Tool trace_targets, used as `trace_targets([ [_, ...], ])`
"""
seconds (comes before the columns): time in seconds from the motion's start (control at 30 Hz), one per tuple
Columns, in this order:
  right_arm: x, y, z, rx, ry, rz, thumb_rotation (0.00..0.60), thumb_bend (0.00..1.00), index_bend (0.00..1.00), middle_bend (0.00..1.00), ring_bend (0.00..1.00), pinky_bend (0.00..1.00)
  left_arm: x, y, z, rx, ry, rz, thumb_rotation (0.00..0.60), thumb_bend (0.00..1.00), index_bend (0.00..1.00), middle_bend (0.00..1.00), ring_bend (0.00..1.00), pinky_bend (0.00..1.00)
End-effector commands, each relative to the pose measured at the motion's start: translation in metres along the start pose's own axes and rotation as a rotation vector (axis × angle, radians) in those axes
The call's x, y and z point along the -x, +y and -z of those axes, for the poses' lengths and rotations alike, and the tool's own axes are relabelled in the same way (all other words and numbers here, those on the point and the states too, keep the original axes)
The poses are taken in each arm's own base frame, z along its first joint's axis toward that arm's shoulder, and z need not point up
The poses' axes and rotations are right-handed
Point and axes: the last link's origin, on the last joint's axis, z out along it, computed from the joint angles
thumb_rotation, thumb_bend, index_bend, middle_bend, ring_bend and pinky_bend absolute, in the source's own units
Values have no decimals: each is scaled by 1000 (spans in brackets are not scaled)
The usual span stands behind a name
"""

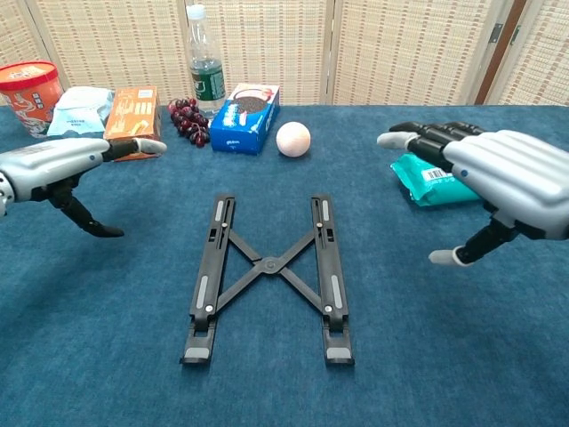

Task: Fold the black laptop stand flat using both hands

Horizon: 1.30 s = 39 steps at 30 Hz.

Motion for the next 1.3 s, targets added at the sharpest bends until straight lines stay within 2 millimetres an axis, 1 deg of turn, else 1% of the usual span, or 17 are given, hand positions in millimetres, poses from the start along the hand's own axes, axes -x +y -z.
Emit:
trace_targets([
  [0.03,8,-11,-5,6,-16,0,600,0,0,0,0,0,5,7,-5,1,-8,7,600,147,0,70,51,5],
  [0.2,19,-23,-13,-7,-32,18,600,0,0,0,0,0,15,15,-12,24,-38,-2,600,147,0,63,42,0],
  [0.4,26,-30,-21,-28,-33,45,600,0,0,0,0,0,22,23,-21,43,-56,9,600,147,0,57,39,0],
  [0.67,38,-33,-33,-62,-47,76,600,0,0,0,0,0,29,33,-29,73,-70,18,600,146,0,57,39,0],
  [0.8,42,-35,-41,-93,-41,103,600,0,0,0,0,0,31,35,-32,75,-71,27,600,147,0,56,39,0],
  [1.07,48,-39,-50,-131,-34,120,600,0,0,0,0,0,35,36,-36,75,-79,41,600,147,0,56,39,0],
  [1.3,51,-45,-55,-156,-21,142,600,0,0,0,0,0,39,41,-38,82,-92,68,600,146,0,55,39,0],
])
